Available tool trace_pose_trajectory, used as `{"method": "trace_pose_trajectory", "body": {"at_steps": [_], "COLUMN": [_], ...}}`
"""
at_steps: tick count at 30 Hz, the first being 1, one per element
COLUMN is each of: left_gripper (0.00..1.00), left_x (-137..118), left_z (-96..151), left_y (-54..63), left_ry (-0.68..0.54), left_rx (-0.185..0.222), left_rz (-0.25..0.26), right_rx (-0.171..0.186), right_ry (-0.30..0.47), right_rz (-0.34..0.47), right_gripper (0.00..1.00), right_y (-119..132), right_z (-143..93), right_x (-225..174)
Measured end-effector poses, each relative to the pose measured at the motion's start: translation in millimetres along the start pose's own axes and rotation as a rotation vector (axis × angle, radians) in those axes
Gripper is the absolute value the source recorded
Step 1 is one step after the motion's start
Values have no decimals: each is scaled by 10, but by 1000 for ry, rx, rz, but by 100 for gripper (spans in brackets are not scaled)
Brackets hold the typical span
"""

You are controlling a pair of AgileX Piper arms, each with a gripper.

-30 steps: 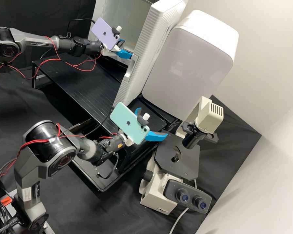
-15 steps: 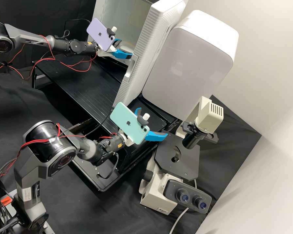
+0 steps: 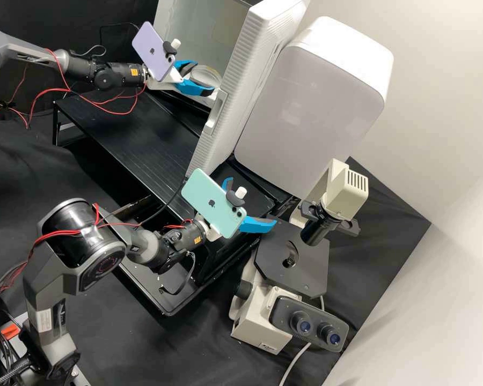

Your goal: Take the petri dish out of the incubator

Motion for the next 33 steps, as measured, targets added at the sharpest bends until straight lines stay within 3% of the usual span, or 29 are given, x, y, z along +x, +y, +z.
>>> {"method": "trace_pose_trajectory", "body": {"at_steps": [7,13,27,33], "left_gripper": [0,0,0,0], "left_x": [-298,-541,-1273,-1516], "left_z": [40,41,130,205], "left_y": [0,-158,-500,-676], "left_ry": [-61,-94,-219,-275], "left_rx": [31,29,87,78], "left_rz": [39,14,5,-20], "right_rx": [0,0,0,0], "right_ry": [0,0,0,0], "right_rz": [0,0,0,0], "right_gripper": [100,100,100,100], "right_y": [0,0,0,0], "right_z": [0,0,0,0], "right_x": [0,0,0,0]}}
